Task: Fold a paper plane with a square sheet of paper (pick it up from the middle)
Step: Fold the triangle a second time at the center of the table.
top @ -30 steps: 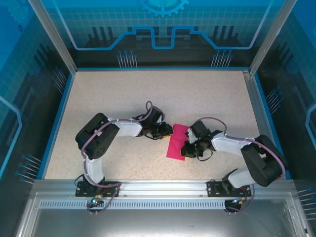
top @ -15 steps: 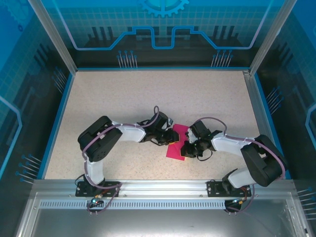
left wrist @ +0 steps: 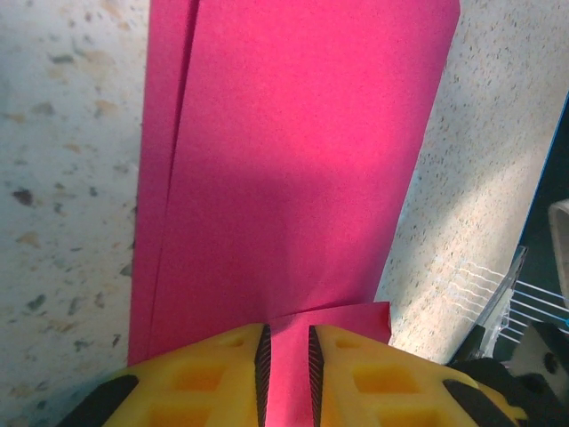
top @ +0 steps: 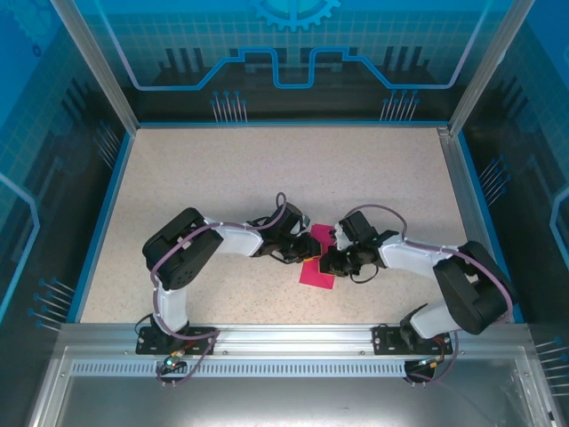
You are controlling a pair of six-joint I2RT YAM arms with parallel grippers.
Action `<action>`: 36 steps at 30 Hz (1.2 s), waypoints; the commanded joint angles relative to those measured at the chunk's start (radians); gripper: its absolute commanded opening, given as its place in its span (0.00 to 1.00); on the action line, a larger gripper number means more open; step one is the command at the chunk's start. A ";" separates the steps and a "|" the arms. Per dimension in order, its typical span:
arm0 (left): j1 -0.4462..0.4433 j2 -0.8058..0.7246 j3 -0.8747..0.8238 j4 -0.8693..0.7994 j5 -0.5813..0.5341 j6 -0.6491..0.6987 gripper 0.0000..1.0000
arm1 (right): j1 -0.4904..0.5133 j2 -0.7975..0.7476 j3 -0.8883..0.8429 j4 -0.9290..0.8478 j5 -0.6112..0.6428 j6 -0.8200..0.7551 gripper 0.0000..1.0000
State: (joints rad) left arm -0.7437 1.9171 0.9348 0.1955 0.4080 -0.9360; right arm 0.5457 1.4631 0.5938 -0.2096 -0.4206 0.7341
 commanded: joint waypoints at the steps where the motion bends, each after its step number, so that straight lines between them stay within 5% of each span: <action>1: -0.002 0.020 -0.007 -0.099 -0.042 0.020 0.23 | 0.021 0.055 0.010 -0.009 0.001 -0.001 0.12; 17: -0.003 0.025 -0.003 -0.143 -0.077 0.014 0.21 | 0.010 -0.188 -0.223 -0.100 -0.019 0.036 0.18; 27: -0.002 0.005 0.010 -0.135 -0.055 0.016 0.22 | -0.073 -0.385 -0.169 -0.220 0.077 0.024 0.26; 36: -0.005 -0.032 0.056 -0.142 -0.041 0.012 0.24 | -0.134 -0.212 -0.073 -0.033 -0.015 0.042 0.38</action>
State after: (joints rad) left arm -0.7448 1.9106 0.9634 0.1226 0.3878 -0.9360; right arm 0.4290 1.1938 0.4793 -0.2966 -0.4011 0.7708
